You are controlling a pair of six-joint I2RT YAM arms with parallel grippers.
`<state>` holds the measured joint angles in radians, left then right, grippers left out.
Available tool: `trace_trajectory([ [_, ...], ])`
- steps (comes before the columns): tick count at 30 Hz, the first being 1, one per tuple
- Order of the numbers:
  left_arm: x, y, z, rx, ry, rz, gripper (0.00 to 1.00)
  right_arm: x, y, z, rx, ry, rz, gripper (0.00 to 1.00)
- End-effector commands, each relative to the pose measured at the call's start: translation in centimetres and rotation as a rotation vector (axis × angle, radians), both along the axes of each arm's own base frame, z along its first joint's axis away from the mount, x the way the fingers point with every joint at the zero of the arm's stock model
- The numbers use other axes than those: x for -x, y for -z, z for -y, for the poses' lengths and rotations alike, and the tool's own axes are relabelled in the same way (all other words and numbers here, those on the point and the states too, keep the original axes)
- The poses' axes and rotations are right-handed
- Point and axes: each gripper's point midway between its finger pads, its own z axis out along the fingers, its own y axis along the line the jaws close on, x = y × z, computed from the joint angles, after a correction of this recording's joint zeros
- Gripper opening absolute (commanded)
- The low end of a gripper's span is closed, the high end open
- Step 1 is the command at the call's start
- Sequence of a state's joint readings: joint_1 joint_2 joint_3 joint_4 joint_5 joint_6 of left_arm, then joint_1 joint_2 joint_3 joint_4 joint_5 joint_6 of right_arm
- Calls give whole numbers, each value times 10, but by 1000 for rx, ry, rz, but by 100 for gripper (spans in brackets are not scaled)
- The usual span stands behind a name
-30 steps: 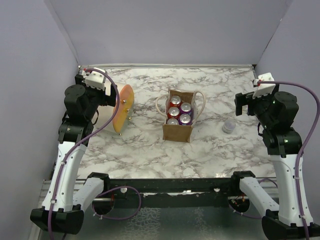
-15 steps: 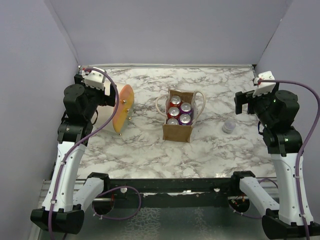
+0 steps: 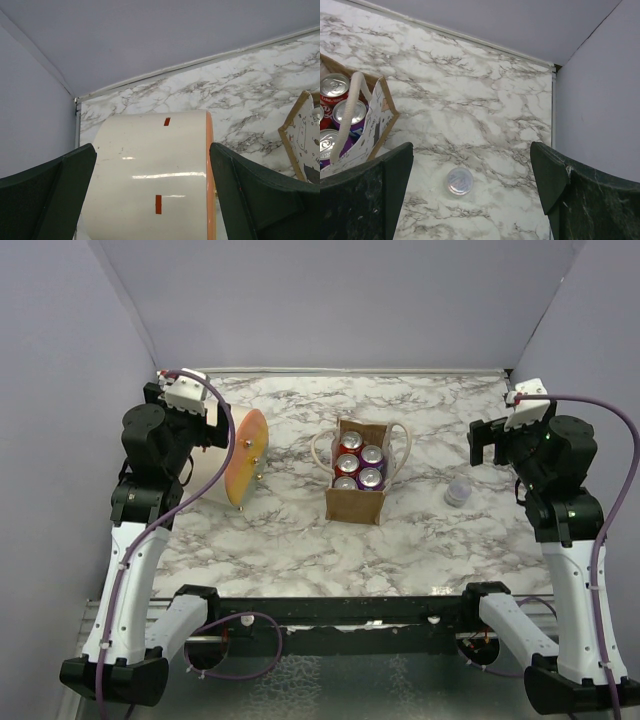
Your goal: Place the beverage into the canvas bag
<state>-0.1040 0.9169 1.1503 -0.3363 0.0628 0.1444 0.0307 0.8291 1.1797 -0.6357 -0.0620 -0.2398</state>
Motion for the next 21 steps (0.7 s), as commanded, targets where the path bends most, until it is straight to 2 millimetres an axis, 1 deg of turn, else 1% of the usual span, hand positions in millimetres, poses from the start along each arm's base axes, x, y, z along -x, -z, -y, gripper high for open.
trace_trajectory([
  [1,2,-11,-3,7,-10,9,99,-1,-16,1,-13,7,38,100],
  [13,-2,-10,-1,4,0,-3,99,3,-10,1,-11,7,38,100],
  [21,-1,-8,-2,1,0,-10,99,3,-12,0,-10,2,42,100],
])
